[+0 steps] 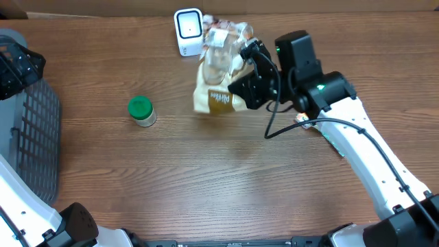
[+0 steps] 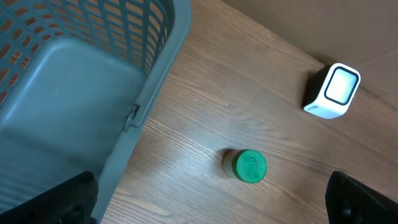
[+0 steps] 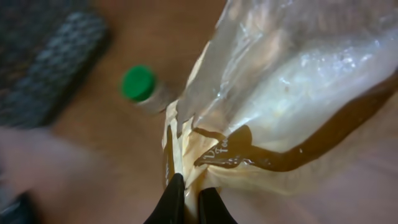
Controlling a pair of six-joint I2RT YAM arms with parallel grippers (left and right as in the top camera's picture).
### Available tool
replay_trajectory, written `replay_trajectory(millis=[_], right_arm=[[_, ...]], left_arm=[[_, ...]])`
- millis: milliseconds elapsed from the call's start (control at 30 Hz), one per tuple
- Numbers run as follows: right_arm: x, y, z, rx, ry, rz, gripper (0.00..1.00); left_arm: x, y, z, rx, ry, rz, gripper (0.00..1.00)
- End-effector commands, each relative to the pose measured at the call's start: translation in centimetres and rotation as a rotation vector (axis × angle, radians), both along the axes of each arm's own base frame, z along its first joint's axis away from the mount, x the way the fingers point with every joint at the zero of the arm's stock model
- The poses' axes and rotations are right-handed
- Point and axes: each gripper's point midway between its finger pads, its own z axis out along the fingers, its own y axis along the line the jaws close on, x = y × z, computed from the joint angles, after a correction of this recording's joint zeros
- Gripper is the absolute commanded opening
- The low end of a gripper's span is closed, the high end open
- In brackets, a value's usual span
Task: Scan the item barcode
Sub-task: 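Lift the bread bag and carry it toward the scanner, then hold the bread bag in front of the scanner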
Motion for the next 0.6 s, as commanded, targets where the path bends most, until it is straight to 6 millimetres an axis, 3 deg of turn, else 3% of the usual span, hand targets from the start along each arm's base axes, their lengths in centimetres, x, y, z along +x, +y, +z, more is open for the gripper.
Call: replay_trajectory(millis=[0,133,267,567], right_arm=[[3.7,-1.6,0.5,-0.207,-0.181,-0.299,0.04],[6.5,-1.8,0.5,-0.426,-0.404,-0.447,0.04],[8.9,-1.0,-0.3,-0.632,-0.586,-0.476,0.04],[13.9,1.7,-5.1,-1.054,-0.859,-0.223,0.04]], left_arm=[[-0.1,-0.2,0.8,0.022,-0.021,-0.022,0.99],[-0.1,-0.2,0.8,0.022,-0.021,-0.022,0.99],[-0.1,-0.2,0.8,0.022,-0.021,-0.022,1.00],[-0.1,-0.2,0.8,0.022,-0.022,-0.022,1.00]])
